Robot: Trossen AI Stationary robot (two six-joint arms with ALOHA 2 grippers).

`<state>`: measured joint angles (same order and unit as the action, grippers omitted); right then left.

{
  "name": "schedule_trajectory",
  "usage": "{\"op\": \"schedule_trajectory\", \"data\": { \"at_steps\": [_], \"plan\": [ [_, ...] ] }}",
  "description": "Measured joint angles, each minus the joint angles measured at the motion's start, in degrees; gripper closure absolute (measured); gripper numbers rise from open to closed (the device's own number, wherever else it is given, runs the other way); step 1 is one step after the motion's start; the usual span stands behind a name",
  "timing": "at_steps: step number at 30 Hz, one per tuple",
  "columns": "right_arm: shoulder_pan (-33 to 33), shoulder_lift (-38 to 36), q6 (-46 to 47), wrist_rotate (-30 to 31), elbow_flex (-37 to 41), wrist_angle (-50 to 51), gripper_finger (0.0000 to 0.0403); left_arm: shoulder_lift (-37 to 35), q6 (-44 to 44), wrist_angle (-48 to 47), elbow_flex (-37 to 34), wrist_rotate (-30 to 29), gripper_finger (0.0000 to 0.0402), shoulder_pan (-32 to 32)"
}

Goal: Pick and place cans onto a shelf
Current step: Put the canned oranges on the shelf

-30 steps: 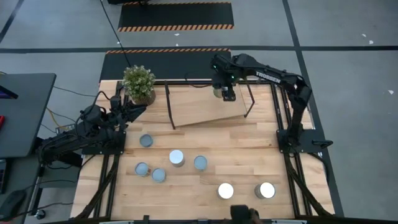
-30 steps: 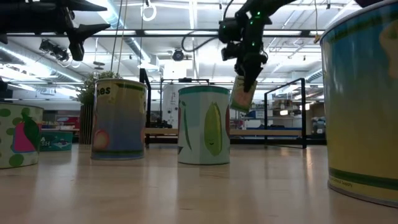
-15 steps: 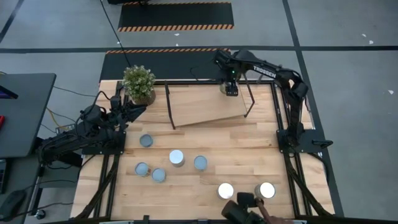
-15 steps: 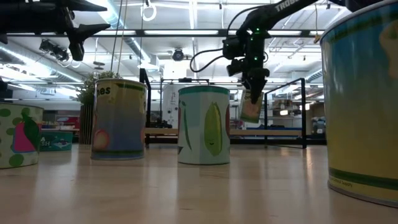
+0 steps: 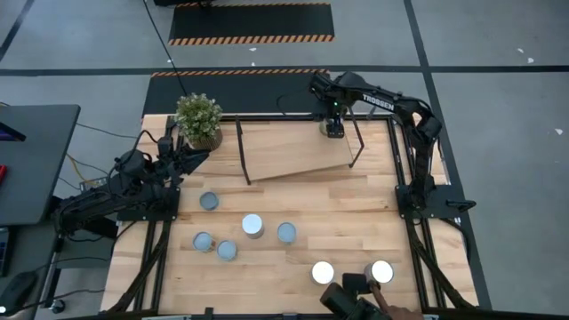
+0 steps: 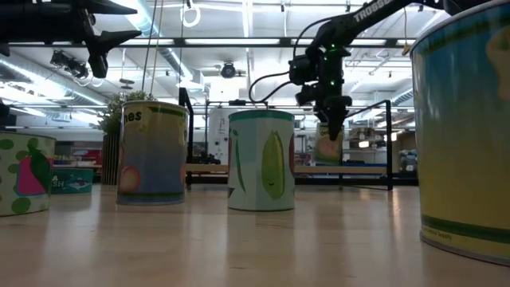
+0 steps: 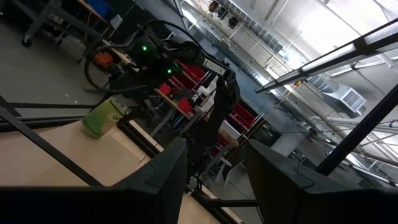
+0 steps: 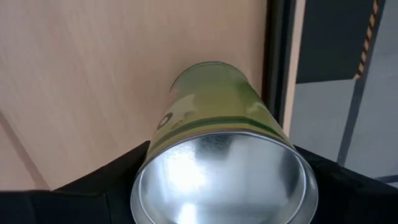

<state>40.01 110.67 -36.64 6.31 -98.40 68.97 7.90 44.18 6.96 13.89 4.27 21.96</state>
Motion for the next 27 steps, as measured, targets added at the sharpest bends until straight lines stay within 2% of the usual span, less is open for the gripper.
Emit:
{"op": "schedule_trajectory", "data": {
  "at_steps": [6,12,19,27],
  "plan": [
    [0.0,0.0,0.63,0.11,0.58,-0.26,0.008,0.0,0.11,0.0,0.0,0.0,0.0232,0.0],
    [0.0,0.0,0.85,0.99,0.58,-0.79,0.0049,0.0,0.11,0.0,0.0,0.0,0.0232,0.0],
    [-0.54,0.0,0.85,5.37,0.58,-1.5,0.0018,0.0,0.13,0.01,0.0,0.0,0.0232,0.0],
    [-2.4,0.0,-0.89,11.46,0.58,-1.61,0.002,-0.01,0.11,0.01,0.0,0.0,0.0232,0.0]
  ]
}}
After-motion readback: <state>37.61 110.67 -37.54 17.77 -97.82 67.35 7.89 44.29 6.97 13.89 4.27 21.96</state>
